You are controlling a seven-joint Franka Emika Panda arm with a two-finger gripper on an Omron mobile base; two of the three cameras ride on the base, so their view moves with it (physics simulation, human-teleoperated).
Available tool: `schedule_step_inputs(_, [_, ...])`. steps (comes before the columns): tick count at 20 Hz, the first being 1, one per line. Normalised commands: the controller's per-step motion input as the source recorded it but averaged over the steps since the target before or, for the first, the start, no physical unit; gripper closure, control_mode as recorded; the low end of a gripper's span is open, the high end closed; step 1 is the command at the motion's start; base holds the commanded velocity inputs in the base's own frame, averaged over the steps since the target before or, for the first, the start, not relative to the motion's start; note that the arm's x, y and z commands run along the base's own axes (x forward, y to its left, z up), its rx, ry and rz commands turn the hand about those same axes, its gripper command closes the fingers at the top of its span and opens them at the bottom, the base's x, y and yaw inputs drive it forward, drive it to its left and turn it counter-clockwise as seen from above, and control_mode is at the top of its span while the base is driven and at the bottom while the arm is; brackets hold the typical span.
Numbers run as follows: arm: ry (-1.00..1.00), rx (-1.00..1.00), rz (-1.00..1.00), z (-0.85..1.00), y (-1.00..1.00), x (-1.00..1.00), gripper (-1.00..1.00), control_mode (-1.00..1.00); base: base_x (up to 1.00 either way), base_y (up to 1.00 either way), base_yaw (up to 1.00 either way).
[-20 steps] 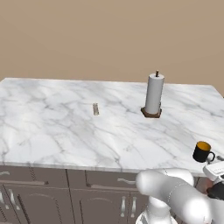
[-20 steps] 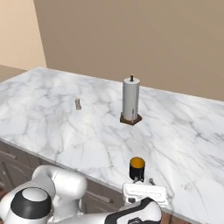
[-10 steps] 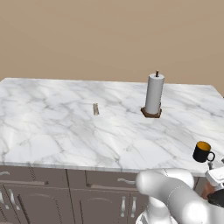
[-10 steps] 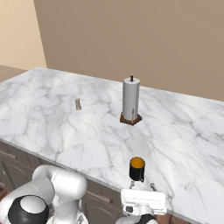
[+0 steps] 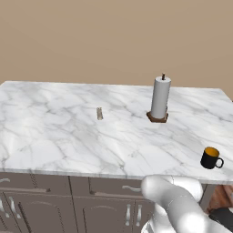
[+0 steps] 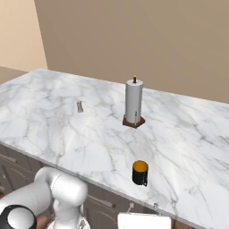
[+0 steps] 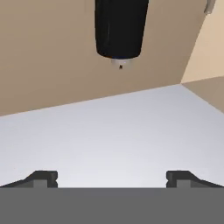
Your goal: Open the cabinet directly in front. Then move the liquor and the mug to the dining counter with the candle on it.
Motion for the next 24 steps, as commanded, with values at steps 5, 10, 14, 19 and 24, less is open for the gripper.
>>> schedule_step_inputs(5, [-0.29, 0.0, 0.0, 0.98, 0.14, -0.6, -1.0, -1.0, 0.0, 0.0, 0.0])
schedule_step_inputs(10, [-0.15, -0.13, 0.0, 0.82, 0.24, -0.41, -1.0, -1.0, 0.0, 0.0, 0.0])
schedule_step_inputs(14, [-0.11, -0.42, 0.0, 0.45, 0.29, -0.4, -1.0, -1.0, 0.0, 0.0, 0.0])
schedule_step_inputs(19, [-0.09, -0.63, 0.0, 0.15, 0.32, -0.31, -1.0, -1.0, 0.0, 0.0, 0.0])
schedule_step_inputs(24, [-0.05, -0.77, -0.02, 0.12, 0.36, -0.16, -1.0, -1.0, 0.0, 0.0, 0.0])
